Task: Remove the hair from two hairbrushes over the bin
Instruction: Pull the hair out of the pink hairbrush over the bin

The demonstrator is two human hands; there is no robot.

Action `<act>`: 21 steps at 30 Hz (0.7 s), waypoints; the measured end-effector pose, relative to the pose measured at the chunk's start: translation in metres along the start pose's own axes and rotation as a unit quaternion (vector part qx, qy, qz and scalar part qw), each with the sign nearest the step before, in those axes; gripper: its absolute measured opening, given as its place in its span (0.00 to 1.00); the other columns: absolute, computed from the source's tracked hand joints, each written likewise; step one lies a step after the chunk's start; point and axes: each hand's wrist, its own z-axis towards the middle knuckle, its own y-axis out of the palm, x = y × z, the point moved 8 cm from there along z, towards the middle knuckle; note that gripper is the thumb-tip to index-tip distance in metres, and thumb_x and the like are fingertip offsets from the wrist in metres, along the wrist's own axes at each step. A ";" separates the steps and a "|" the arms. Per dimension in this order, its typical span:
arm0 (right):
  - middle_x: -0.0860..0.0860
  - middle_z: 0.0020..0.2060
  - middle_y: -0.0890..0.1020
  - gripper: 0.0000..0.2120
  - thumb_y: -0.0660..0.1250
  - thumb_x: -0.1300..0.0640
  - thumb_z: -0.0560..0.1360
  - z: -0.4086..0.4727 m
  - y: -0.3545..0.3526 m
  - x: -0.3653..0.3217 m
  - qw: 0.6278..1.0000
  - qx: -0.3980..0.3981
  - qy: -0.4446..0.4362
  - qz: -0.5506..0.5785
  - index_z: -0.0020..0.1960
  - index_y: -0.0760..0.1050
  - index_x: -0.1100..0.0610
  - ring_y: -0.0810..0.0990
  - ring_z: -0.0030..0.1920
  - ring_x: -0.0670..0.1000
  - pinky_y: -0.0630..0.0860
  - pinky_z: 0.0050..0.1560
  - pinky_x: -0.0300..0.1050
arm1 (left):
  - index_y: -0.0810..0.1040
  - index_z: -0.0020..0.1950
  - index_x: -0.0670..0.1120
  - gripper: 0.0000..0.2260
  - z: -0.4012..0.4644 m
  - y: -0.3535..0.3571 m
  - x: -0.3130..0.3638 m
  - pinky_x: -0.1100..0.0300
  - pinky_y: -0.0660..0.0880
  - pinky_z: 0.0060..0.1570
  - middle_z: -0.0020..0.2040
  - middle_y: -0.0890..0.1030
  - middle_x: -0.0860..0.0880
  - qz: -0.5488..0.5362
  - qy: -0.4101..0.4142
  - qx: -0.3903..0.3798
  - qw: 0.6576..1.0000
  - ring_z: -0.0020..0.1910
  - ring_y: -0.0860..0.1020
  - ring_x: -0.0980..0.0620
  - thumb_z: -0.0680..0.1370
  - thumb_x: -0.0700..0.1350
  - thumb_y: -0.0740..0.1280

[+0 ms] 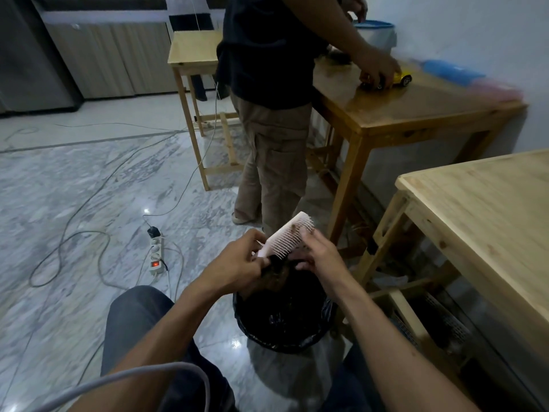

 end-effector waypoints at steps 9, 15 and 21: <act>0.45 0.26 0.79 0.11 0.70 0.57 0.80 -0.005 -0.012 -0.004 0.994 0.072 -0.067 -0.039 0.41 0.86 0.54 0.72 0.28 0.43 0.71 0.31 0.33 | 0.77 0.57 0.52 0.07 0.002 -0.014 -0.010 0.44 0.80 0.42 0.47 0.82 0.47 -0.014 -0.025 0.088 0.996 0.38 0.79 0.47 0.79 0.45 0.67; 0.45 0.28 0.80 0.09 0.71 0.56 0.80 -0.009 -0.023 0.003 0.991 0.099 -0.050 -0.070 0.42 0.87 0.54 0.74 0.30 0.43 0.73 0.34 0.32 | 0.77 0.64 0.44 0.12 0.000 -0.028 -0.019 0.53 0.75 0.31 0.49 0.82 0.43 -0.039 -0.054 0.147 0.987 0.33 0.77 0.49 0.81 0.41 0.65; 0.49 0.49 0.84 0.11 0.65 0.51 0.82 -0.012 -0.011 0.007 0.987 0.072 0.013 -0.142 0.63 0.80 0.49 0.79 0.36 0.46 0.73 0.33 0.37 | 0.77 0.64 0.45 0.11 -0.005 -0.028 0.001 0.62 0.68 0.33 0.51 0.80 0.46 0.010 -0.013 0.156 0.988 0.39 0.76 0.53 0.81 0.42 0.66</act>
